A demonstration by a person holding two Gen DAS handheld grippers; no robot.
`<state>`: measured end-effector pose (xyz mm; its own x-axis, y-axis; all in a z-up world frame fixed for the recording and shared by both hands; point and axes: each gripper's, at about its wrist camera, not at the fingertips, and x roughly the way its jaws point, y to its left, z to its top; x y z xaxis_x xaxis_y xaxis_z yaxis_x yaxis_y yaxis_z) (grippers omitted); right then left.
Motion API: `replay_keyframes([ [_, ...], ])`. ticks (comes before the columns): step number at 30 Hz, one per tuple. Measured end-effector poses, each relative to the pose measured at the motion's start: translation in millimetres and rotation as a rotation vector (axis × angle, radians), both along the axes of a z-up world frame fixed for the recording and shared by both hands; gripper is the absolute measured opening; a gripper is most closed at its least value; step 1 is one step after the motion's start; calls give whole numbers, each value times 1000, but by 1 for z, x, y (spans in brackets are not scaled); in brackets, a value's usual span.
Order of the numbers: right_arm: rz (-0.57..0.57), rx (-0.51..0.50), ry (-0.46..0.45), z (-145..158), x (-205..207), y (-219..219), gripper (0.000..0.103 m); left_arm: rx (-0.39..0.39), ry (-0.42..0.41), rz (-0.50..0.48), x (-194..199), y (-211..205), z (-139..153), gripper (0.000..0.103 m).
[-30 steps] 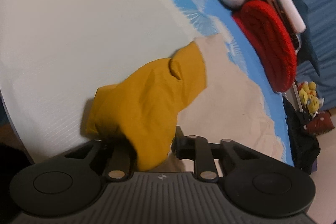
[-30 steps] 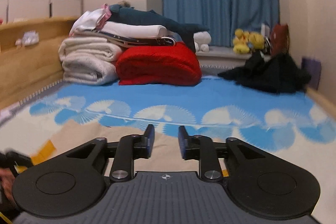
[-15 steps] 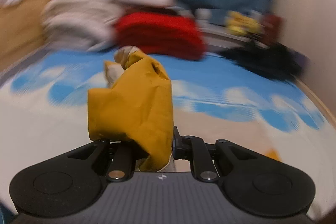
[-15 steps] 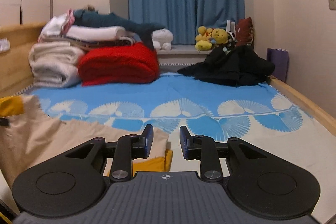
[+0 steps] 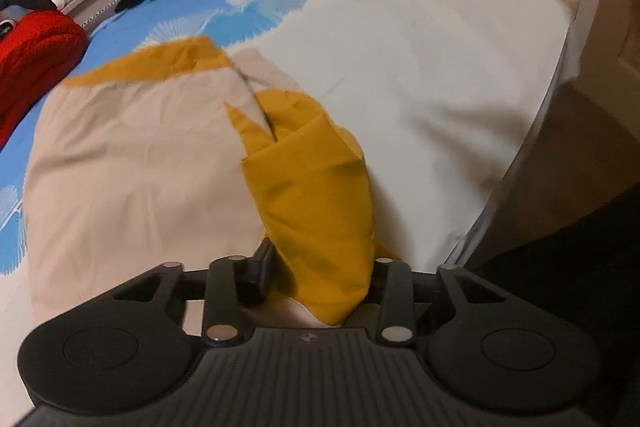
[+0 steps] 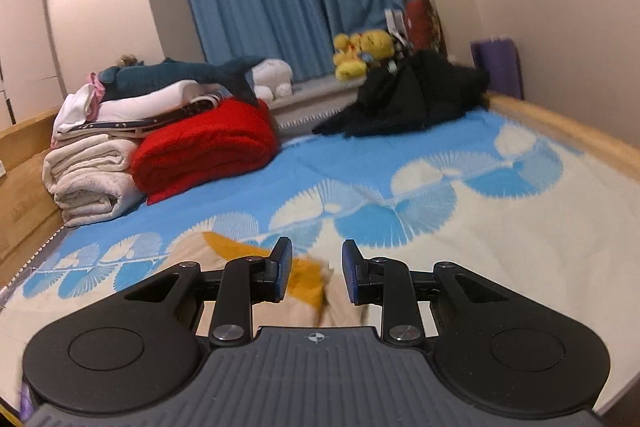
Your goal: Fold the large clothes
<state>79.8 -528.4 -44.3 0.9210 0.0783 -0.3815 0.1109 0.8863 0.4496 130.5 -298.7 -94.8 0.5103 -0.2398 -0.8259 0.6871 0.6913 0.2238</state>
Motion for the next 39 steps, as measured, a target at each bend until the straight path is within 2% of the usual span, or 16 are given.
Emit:
replay_keyframes([
  [2,12,36,18,-4,2,-2,29,-139,71,-2,7,27,29,65],
  [7,52,126,55,-11,14,3,36,-314,118,-59,21,102,88,73],
  [11,139,186,144,-29,33,21,42,-313,37,15,40,152,97,75],
  [14,220,199,224,-41,49,38,43,-321,-23,151,60,194,82,75],
  [17,288,208,326,-56,60,55,43,-285,20,369,91,217,70,74],
  [20,341,167,435,-70,66,72,43,-248,-32,452,107,222,71,76],
  [22,384,134,451,-73,64,81,43,-258,-2,498,117,225,70,77],
  [23,414,123,448,-72,63,86,40,-267,19,515,119,228,69,77],
  [25,458,95,430,-70,60,95,11,-303,66,543,124,231,68,77],
  [26,480,69,417,-67,57,101,3,-317,82,552,121,233,68,77],
  [29,468,71,309,-50,47,98,1,-362,122,578,127,232,68,78],
  [32,302,259,51,-25,24,56,1,-381,170,571,124,228,61,79],
  [33,259,270,28,-23,19,48,1,-368,188,562,125,224,58,79],
  [35,214,193,134,-34,22,46,1,-323,219,540,124,216,50,79],
  [37,216,81,311,-54,32,55,0,-274,252,509,123,210,42,79],
  [39,216,-2,422,-69,38,63,0,-278,261,480,119,209,42,79],
])
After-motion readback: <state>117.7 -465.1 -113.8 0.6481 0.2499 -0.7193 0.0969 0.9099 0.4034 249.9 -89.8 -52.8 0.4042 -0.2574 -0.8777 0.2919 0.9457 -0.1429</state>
